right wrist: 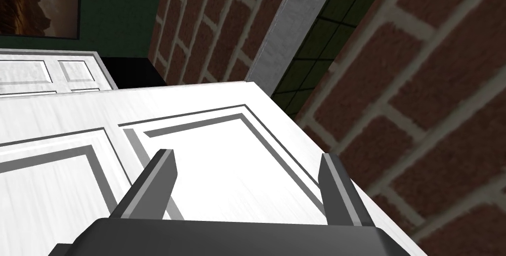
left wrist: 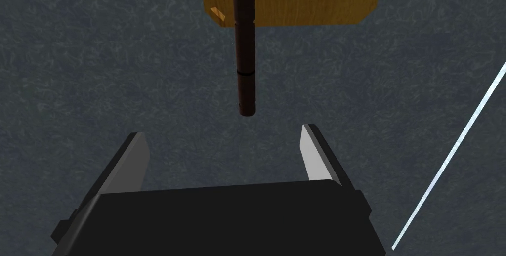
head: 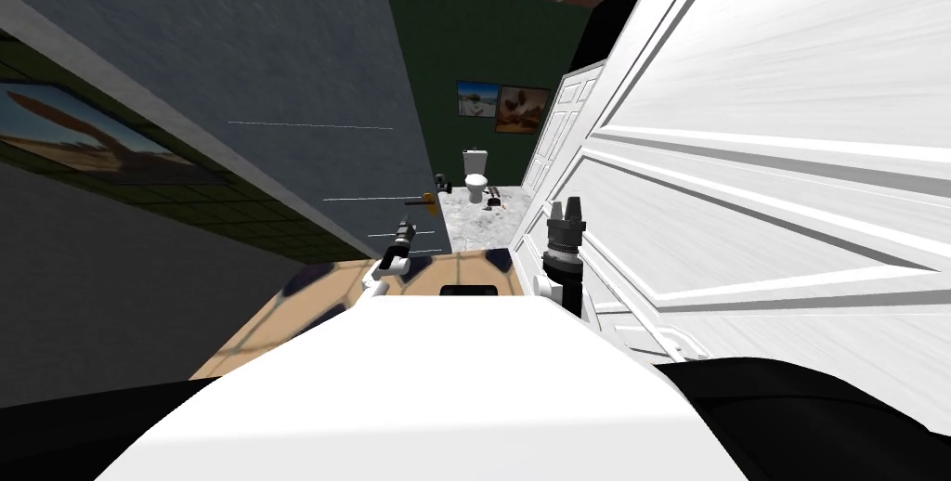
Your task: Pull the door open
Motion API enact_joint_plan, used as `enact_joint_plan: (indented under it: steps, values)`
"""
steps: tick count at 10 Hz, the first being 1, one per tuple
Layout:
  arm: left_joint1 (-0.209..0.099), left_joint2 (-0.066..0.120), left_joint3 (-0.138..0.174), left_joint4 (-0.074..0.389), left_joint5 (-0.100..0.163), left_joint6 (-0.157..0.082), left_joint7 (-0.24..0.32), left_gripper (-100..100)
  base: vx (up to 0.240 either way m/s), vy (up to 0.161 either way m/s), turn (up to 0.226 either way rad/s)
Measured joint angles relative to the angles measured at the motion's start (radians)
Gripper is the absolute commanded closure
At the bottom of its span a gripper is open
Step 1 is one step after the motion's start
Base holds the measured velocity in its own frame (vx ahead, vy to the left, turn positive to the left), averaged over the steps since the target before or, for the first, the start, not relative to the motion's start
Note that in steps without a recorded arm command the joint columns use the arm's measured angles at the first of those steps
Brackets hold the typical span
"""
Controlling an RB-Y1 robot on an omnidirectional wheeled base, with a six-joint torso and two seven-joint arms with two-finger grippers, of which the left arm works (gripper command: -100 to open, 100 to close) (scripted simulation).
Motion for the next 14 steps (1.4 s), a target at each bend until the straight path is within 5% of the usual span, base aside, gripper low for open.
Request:
enact_joint_plan:
  steps: [3,9,10,14]
  values:
    - [-0.004,0.016,0.008,0.030,0.007,-0.002,0.013,-100,0.143,-0.009,-0.111]
    - [0.024,0.117,0.074,0.107,0.050,-0.057,0.081,-100,0.200,-0.018,-0.151]
    - [0.024,0.118,0.076,0.108,0.051,-0.059,0.083,100,-0.012,-0.002,0.025]
    - [0.024,0.116,0.074,0.107,0.050,-0.057,0.081,100,-0.022,-0.002,-0.002]
